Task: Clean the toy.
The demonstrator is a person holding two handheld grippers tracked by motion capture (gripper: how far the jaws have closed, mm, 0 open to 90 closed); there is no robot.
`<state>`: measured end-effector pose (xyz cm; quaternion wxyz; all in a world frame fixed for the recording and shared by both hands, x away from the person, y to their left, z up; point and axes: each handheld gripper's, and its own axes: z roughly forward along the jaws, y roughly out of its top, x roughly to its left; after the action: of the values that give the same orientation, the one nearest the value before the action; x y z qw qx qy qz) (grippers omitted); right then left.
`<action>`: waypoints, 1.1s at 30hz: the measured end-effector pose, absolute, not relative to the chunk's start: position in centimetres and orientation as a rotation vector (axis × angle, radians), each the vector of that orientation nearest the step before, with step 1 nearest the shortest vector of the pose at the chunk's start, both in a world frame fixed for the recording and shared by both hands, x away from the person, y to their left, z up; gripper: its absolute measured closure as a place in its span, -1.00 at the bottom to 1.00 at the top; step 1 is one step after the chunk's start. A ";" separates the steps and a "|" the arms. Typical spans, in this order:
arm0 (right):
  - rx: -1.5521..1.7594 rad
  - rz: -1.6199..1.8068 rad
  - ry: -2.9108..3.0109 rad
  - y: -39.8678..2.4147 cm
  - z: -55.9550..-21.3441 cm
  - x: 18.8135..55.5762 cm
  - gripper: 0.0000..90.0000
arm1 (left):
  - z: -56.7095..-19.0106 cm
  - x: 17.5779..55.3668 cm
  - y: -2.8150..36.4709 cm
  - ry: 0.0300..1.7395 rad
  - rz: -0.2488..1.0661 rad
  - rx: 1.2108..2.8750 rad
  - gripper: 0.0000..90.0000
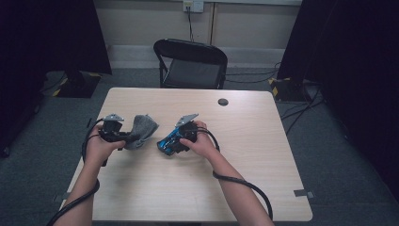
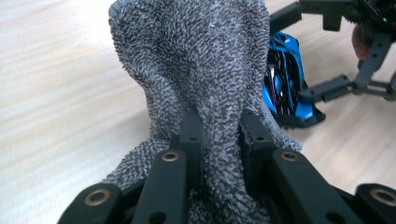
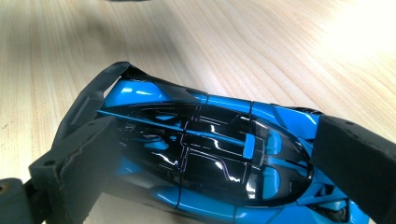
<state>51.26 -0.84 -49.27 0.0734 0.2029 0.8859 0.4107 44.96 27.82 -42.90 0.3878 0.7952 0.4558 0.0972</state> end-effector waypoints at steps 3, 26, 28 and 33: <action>0.607 1.238 2.658 -0.9 -49.3 51.3 -0.98 | -42.8 46.0 27.1 1.157 0.260 2.010 0.66; 0.619 1.234 2.652 -0.9 -49.3 51.1 -0.98 | -44.3 52.0 21.7 1.088 0.242 2.033 0.66; 0.624 1.228 2.653 -0.9 -49.3 51.1 -0.98 | -44.6 52.4 21.1 1.091 0.238 2.026 0.65; 0.625 1.242 2.642 -0.9 -49.4 51.0 -0.98 | -45.2 53.3 20.2 1.086 0.226 2.039 0.65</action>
<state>51.02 -0.92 -49.37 0.0781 0.2086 0.8822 0.4147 53.35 20.18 -45.18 0.3990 0.8054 0.4290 0.0894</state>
